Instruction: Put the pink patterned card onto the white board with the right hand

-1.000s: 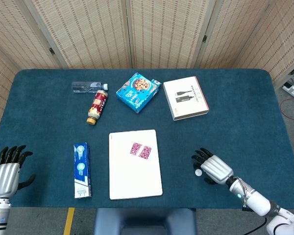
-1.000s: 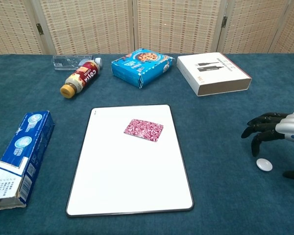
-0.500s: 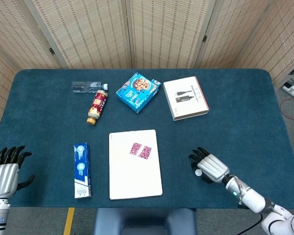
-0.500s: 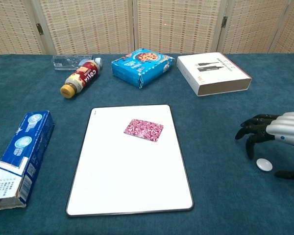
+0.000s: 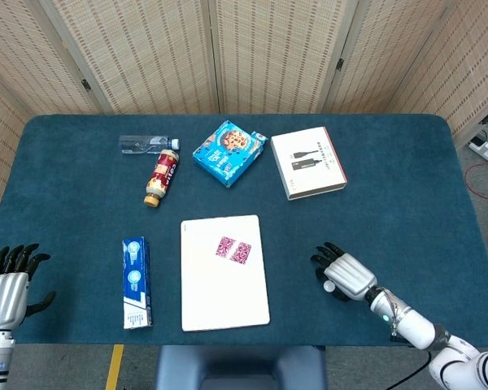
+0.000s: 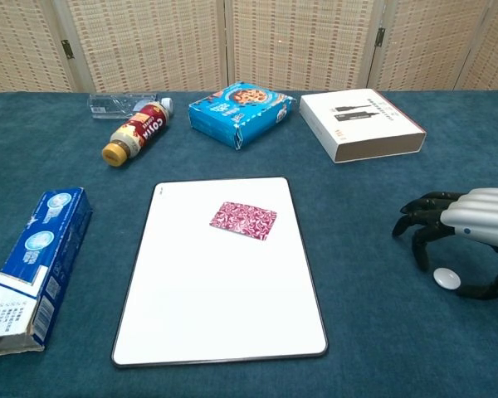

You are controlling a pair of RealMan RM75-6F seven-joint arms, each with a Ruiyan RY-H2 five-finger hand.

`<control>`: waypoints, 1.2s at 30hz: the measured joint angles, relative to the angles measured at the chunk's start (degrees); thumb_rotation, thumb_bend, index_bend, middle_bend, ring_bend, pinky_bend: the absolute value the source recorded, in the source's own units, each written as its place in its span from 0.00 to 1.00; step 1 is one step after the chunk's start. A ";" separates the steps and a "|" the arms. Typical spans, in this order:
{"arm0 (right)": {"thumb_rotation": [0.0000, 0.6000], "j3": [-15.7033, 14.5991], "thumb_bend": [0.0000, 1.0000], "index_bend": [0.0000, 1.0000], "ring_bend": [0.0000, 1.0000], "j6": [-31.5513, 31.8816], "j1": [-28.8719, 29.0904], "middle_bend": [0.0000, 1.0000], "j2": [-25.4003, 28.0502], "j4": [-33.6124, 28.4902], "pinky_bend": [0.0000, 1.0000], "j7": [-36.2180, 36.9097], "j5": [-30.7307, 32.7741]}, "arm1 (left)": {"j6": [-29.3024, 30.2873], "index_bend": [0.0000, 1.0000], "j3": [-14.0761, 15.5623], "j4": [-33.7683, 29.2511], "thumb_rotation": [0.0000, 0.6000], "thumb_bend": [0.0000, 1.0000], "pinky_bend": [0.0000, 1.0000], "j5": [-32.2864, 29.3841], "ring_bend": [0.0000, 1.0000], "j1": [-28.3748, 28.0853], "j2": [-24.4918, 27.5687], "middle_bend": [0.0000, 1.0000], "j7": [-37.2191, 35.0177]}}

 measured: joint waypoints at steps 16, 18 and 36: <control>1.00 0.56 0.33 0.48 0.00 0.02 0.21 0.21 0.20 -0.57 0.00 -0.51 -0.23 | -0.14 0.29 0.25 0.01 1.00 0.26 0.00 -0.20 0.12 0.22 0.25 0.16 -0.33; 1.00 0.76 0.33 0.49 0.01 0.04 0.48 0.21 0.48 -1.09 0.00 -0.66 -0.40 | -0.13 0.29 0.26 -0.12 1.00 0.26 0.00 -0.16 0.12 0.23 0.36 0.16 -0.31; 1.00 11.33 0.33 0.49 0.00 -10.74 12.53 0.21 -1.63 -5.53 0.00 -6.41 5.26 | 1.09 0.29 -0.01 -2.17 1.00 0.26 0.00 0.79 0.12 0.38 1.49 0.16 0.25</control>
